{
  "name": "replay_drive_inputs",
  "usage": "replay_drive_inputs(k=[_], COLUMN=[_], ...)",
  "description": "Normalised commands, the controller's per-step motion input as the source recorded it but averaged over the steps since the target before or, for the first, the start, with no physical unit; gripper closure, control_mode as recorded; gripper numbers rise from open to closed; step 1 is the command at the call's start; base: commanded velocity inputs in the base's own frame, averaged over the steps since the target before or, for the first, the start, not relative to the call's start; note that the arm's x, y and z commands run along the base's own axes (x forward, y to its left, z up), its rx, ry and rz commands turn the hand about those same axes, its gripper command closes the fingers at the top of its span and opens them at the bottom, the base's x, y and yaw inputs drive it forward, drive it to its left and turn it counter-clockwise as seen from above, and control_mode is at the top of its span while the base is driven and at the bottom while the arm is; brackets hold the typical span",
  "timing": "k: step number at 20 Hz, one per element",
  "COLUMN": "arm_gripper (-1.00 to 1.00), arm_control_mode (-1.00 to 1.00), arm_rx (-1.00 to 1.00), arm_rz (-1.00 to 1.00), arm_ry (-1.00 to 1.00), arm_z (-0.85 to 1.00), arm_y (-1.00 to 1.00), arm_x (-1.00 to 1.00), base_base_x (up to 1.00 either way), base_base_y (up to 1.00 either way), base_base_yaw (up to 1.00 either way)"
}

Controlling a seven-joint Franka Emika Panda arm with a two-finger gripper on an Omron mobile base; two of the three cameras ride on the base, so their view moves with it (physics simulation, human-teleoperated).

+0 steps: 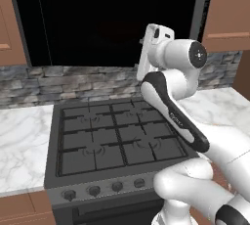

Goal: Remove the orange from the bowl and place it on the small plate. Then place the bowl with only the shrimp in the microwave, close the door, and press the start button to microwave the shrimp.

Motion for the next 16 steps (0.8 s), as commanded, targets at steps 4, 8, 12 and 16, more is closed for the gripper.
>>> replay_drive_inputs(k=[4, 8, 12, 16], arm_gripper=[-1.00, -1.00, -1.00, -1.00], arm_control_mode=[-1.00, -1.00, -1.00, -1.00], arm_rx=[0.00, 0.00, 0.00, -0.05], arm_rz=[0.27, 0.21, 0.10, 0.02], arm_ry=[0.00, 0.01, 0.11, 0.25], arm_z=[0.01, 0.00, 0.00, -0.16], arm_y=[0.00, 0.00, 0.01, 0.15], arm_x=[0.51, 0.40, 0.29, 0.41], base_base_x=[0.00, 0.00, 0.00, 0.00], base_base_y=[0.00, 0.00, 0.00, 0.00], base_base_yaw=[0.00, 0.00, 0.00, 0.00])
